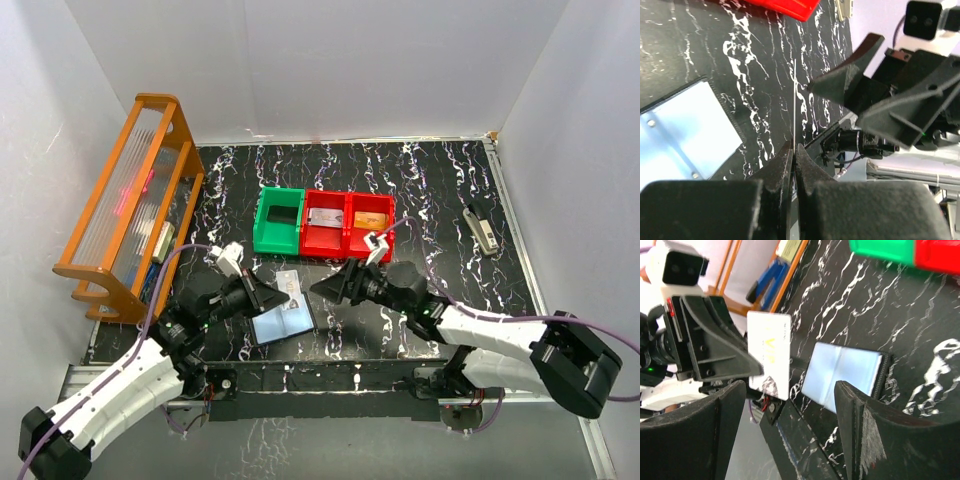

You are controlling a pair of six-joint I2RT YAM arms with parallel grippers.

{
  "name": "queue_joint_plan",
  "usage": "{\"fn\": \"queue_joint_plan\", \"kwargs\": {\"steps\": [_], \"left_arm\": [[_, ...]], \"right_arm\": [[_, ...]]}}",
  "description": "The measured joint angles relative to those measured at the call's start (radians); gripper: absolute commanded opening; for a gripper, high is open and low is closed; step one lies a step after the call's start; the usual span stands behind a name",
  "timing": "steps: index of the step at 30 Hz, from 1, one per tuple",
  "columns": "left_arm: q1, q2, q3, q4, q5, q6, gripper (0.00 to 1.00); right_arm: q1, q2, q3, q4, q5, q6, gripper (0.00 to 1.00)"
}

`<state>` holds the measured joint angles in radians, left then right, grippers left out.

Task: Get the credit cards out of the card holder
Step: Remove the credit card from the card holder, then place the credit card in the storage box.

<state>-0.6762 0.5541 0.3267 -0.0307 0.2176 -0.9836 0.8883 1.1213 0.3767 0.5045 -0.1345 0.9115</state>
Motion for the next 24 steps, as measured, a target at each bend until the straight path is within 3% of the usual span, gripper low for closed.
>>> {"fn": "queue_joint_plan", "kwargs": {"steps": [7, 14, 24], "left_arm": [[0.000, 0.111, 0.002, 0.114, 0.138, 0.034, 0.00], [0.000, 0.139, -0.032, 0.315, 0.243, -0.019, 0.00], [0.000, 0.203, -0.042, 0.454, 0.320, -0.062, 0.00]], "right_arm": [[-0.223, 0.025, -0.113, 0.152, -0.244, 0.047, 0.62], [-0.225, 0.090, -0.113, 0.272, -0.404, 0.087, 0.50], [-0.219, 0.192, -0.111, 0.470, -0.496, 0.178, 0.41]]}}
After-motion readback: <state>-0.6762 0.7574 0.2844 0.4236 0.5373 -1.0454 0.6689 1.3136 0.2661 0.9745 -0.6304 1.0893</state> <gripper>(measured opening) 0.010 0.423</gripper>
